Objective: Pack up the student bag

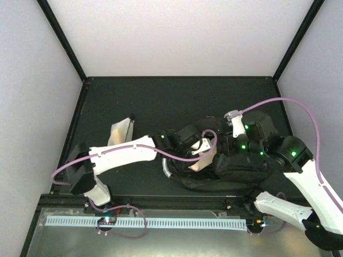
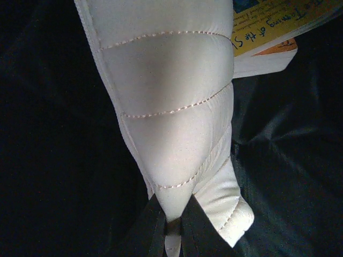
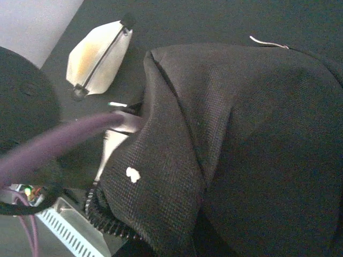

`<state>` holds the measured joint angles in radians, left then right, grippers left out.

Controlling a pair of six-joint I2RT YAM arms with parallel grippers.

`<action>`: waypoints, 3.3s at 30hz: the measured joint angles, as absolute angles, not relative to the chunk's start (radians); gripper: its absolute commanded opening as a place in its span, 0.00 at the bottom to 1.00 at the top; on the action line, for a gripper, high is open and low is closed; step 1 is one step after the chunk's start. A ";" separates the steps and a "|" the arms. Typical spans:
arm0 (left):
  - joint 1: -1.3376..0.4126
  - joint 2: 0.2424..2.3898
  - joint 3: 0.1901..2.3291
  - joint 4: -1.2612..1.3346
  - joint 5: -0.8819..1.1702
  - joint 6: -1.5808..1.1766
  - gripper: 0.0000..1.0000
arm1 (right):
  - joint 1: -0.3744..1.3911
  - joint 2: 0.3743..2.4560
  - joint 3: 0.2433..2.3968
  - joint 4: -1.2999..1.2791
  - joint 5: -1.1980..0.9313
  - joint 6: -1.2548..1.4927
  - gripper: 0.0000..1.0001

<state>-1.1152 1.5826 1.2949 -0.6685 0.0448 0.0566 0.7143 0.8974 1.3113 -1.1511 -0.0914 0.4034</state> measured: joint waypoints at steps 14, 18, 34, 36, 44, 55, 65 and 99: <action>-1.136 1.739 1.509 -0.838 -0.185 0.021 0.02 | 0.707 0.840 1.243 -1.053 -0.212 0.399 0.02; -1.140 1.741 1.545 -0.859 -0.266 0.020 0.14 | 0.706 0.824 1.237 -1.018 -0.213 0.399 0.02; -1.141 1.623 1.390 -0.638 -0.306 -0.047 0.70 | 0.718 0.813 1.217 -1.004 -0.148 0.402 0.02; -1.140 1.563 1.359 -0.630 -0.286 -0.062 0.71 | 0.720 0.813 1.217 -1.004 -0.118 0.404 0.02; -1.135 1.281 1.217 -0.603 -0.196 -0.131 0.75 | 0.723 0.817 1.213 -1.003 -0.035 0.423 0.03; -0.989 1.287 1.121 -0.591 0.178 -0.377 0.05 | 0.722 0.832 1.212 -1.003 -0.009 0.425 0.04; -0.991 1.515 1.124 -0.498 0.292 -0.653 0.02 | 0.722 0.832 1.212 -1.002 -0.031 0.425 0.04; -1.027 1.629 1.068 -0.016 0.001 -0.849 0.05 | 0.723 0.851 1.177 -0.945 -0.068 0.439 0.03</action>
<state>-1.0271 1.6287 1.0683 -0.0162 0.0013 -0.8486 0.7235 0.8509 1.1767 -0.9447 -0.0681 0.4393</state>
